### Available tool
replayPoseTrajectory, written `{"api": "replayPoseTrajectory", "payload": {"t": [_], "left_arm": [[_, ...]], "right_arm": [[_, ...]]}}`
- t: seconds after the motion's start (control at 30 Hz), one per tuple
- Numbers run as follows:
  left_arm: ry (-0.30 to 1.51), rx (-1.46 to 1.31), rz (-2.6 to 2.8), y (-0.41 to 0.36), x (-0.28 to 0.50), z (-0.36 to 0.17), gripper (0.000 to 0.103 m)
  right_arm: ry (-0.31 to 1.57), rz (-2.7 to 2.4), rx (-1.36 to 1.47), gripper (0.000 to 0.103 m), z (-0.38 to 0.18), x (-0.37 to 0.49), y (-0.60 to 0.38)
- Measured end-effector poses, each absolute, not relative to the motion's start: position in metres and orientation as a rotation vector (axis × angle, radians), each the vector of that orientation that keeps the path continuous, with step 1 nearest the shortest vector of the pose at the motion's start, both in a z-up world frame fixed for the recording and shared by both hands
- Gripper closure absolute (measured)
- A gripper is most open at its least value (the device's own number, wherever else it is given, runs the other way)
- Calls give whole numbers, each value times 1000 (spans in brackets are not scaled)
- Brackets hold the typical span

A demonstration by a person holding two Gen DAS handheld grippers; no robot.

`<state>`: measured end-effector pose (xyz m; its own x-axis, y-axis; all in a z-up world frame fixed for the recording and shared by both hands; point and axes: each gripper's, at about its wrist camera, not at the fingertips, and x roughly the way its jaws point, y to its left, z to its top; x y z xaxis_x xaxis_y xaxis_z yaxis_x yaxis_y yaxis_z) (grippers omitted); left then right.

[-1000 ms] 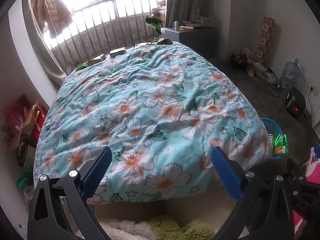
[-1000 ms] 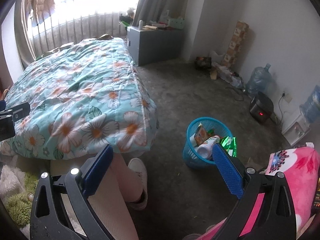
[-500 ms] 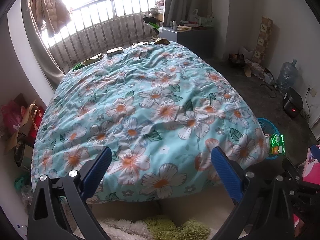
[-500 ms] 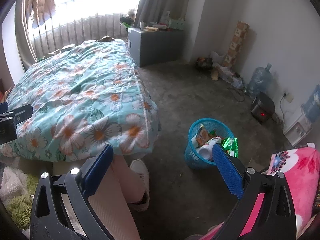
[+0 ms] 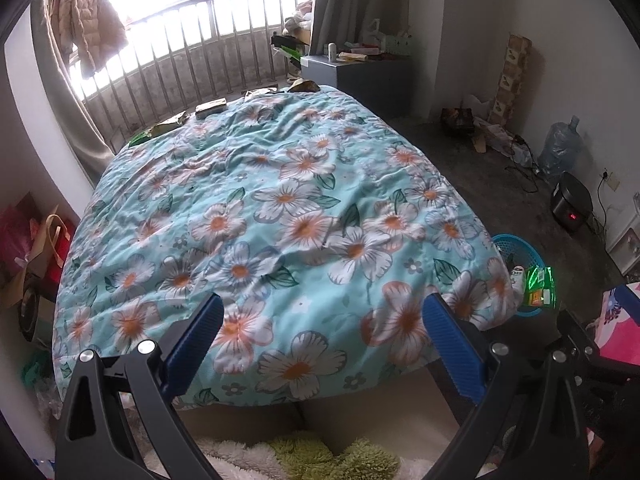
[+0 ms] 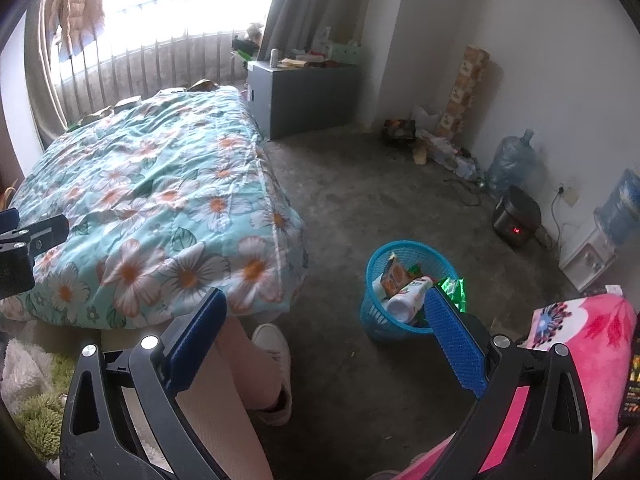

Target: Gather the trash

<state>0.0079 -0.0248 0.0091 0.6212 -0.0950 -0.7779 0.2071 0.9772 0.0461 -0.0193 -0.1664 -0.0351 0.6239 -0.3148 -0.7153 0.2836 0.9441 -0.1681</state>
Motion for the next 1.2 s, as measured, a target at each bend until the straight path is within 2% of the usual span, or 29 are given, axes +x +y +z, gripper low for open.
{"api": "replayPoseTrajectory", "payload": {"t": [1.2], "left_arm": [[891, 128, -166, -21, 9, 8, 6]], "right_arm": [[827, -343, -42, 8, -35, -19, -165]]}}
